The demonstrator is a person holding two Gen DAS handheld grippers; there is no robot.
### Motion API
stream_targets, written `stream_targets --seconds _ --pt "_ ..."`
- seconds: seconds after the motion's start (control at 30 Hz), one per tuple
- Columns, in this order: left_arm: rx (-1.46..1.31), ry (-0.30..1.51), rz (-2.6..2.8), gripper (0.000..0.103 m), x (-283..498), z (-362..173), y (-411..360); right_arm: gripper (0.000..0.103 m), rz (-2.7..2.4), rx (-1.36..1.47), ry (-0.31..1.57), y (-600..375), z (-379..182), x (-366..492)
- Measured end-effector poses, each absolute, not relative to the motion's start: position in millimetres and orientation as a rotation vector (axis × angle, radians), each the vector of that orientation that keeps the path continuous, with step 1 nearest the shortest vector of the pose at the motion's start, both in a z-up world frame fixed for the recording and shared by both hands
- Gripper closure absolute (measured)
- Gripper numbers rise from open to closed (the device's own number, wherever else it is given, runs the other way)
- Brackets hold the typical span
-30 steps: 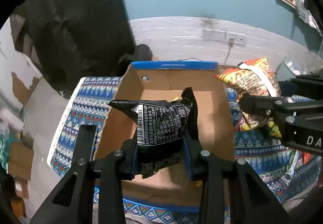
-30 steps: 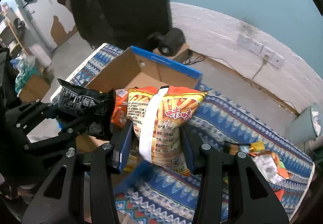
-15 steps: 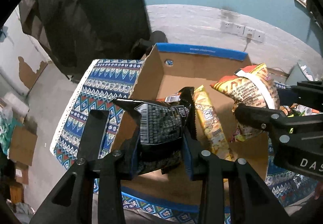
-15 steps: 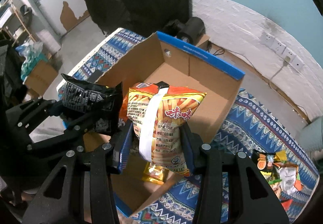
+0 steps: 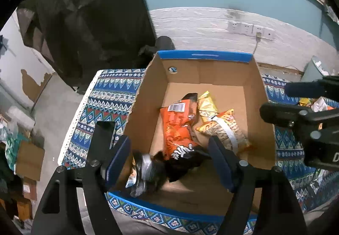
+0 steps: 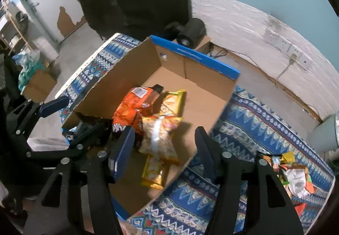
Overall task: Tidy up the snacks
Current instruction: 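Open both tools and withdraw them from the box toward the pile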
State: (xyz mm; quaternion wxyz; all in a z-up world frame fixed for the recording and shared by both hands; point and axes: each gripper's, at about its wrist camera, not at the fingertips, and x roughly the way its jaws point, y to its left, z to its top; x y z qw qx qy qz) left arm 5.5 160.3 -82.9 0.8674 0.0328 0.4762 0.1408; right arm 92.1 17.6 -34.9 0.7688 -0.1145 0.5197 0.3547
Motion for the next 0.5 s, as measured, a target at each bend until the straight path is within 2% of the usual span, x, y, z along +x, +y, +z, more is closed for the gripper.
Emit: stream_targets --seconds 0.13,0.43,0.5 --pt "0.081 0.981 0.278 0.022 5.3 -77.4 148.5 0.038 0.746 -0.251 1.118 3.2 -28.2 90.7" --pt "0.138 0.964 0.207 0.021 6.9 -70.9 109.9 0.036 0.684 -0.234 1.109 -41.7 -15.6 87.0" --pt "0.157 0.963 0.192 0.017 7.8 -70.9 99.3 0.036 0.667 -0.231 1.109 -53.0 -13.8 86.6"
